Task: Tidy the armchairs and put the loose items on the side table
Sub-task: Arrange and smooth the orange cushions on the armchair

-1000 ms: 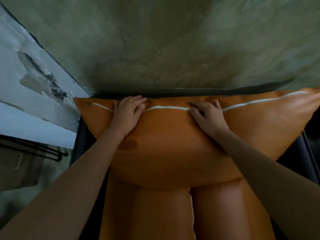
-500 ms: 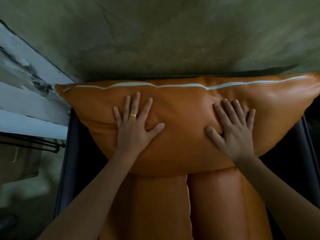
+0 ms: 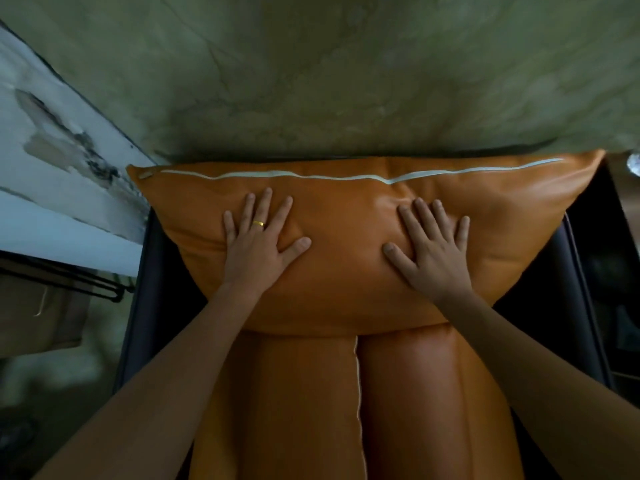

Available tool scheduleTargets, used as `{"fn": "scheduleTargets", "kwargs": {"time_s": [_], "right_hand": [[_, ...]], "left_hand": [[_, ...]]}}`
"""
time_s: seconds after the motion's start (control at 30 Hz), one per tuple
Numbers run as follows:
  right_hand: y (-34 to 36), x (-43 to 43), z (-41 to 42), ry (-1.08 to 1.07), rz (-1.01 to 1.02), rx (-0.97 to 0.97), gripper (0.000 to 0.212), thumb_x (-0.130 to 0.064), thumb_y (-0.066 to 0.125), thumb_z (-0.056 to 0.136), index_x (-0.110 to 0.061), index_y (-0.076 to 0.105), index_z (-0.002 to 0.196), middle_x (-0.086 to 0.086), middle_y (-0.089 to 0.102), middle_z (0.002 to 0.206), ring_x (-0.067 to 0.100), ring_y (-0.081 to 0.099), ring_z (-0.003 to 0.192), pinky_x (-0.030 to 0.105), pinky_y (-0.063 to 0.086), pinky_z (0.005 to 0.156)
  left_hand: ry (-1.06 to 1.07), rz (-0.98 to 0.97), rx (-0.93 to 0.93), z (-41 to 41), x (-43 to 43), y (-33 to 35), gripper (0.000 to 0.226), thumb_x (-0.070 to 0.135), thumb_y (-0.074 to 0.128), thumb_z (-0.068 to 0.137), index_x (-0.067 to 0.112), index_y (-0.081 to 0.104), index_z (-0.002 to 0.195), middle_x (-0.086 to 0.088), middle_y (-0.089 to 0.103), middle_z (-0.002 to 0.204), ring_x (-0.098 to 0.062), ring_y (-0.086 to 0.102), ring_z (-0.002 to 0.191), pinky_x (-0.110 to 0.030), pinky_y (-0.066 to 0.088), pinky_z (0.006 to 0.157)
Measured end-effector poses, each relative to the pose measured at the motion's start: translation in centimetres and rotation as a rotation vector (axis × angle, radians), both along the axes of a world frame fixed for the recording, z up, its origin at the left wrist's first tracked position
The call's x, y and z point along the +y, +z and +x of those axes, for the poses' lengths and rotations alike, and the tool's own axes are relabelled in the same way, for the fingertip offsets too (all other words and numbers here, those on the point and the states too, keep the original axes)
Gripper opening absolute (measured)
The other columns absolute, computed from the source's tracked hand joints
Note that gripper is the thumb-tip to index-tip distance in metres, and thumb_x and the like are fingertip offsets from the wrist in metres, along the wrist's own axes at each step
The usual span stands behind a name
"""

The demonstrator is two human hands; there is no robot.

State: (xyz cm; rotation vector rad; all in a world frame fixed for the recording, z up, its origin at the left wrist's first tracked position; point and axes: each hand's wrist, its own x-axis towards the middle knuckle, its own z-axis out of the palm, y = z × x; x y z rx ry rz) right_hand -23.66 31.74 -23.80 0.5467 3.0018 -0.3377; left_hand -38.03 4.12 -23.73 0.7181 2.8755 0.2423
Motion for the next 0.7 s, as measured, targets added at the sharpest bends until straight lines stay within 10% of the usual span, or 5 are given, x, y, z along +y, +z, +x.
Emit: {"fn": "scheduleTargets", "kwargs": {"time_s": [0.3,0.7], "right_hand": [[0.0,-5.4,5.4,-0.183,-0.235,0.168,0.060,-0.041,0.040,0.101,-0.024,0.028,0.157,0.004,0.020,0.166,0.026,0.007,0.155,0.056,0.004,0.123],[-2.1,-14.5,17.3,0.002,-0.633,-0.116,0.070,-0.045,0.049,0.101,-0.040,0.007,0.157,-0.010,-0.003,0.167,0.017,-0.006,0.155,0.047,0.014,0.124]], "left_hand": [[0.122,0.203,-0.093,11.8,-3.4,-0.4,0.066,0.050,0.041,0.102,0.026,0.016,0.159,-0.003,0.001,0.168,-0.022,-0.003,0.154,-0.052,0.013,0.123],[0.561,0.348,-0.517,28.6,-11.7,-3.2,0.071,0.073,0.029,0.095,0.043,0.008,0.155,0.015,0.004,0.166,-0.016,0.012,0.152,-0.050,0.027,0.120]]}}
